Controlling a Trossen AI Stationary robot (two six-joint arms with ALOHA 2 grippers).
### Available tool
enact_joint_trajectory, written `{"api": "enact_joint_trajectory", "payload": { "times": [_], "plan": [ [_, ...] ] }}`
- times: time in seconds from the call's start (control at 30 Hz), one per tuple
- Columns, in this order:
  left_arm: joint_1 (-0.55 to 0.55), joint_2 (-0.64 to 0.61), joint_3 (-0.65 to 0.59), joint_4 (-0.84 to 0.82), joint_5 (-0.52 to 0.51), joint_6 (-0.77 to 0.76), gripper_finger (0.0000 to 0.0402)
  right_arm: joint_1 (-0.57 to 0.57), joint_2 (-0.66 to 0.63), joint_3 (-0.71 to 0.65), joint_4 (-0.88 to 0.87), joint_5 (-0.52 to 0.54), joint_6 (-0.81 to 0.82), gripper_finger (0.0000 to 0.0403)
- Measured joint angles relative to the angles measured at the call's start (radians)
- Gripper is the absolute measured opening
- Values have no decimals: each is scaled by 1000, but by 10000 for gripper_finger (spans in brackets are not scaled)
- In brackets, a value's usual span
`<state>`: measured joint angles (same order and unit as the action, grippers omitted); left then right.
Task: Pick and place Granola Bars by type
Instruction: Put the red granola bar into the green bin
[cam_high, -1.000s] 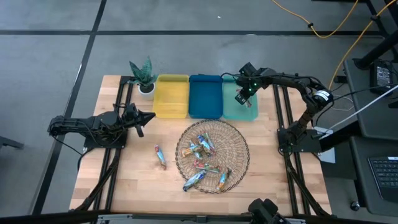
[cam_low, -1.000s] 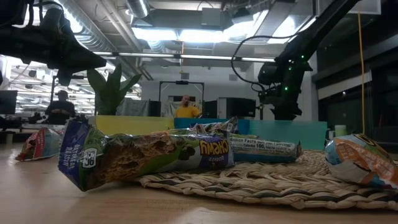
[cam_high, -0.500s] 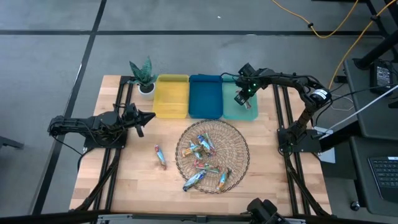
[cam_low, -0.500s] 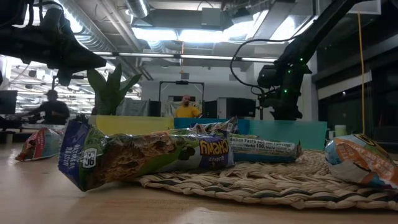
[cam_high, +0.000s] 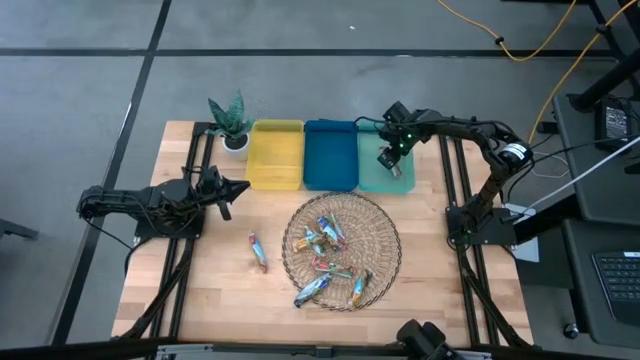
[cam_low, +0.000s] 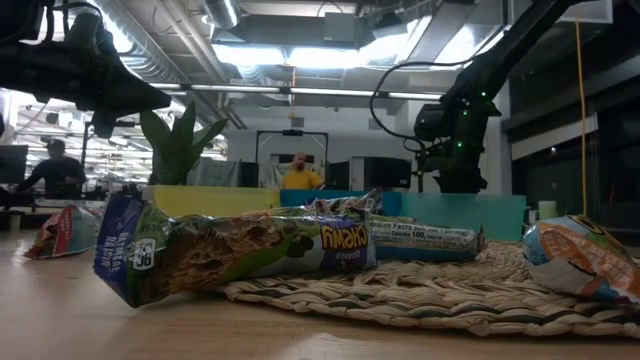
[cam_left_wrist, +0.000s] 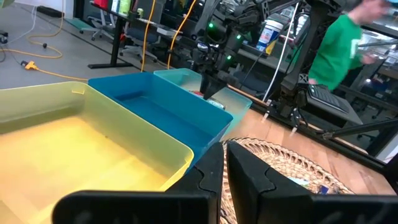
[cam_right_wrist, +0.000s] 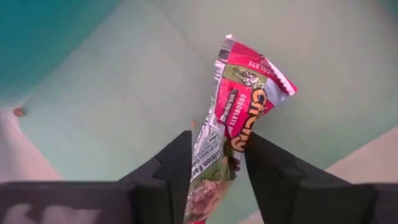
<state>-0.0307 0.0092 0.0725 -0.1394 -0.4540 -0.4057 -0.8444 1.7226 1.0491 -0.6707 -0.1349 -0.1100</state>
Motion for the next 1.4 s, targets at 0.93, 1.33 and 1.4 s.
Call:
{"api": "enact_joint_trajectory", "payload": {
  "times": [0.93, 1.33, 1.4],
  "plan": [
    [0, 0, 0, 0, 0, 0, 16, 268, -405, 96, -167, 13, 60, 161],
    [0, 0, 0, 0, 2, 0, 16, 576, -516, 96, -143, 12, 289, 161],
    [0, 0, 0, 0, 2, 0, 16, 637, -515, 96, -135, 31, 349, 161]
  ]
}}
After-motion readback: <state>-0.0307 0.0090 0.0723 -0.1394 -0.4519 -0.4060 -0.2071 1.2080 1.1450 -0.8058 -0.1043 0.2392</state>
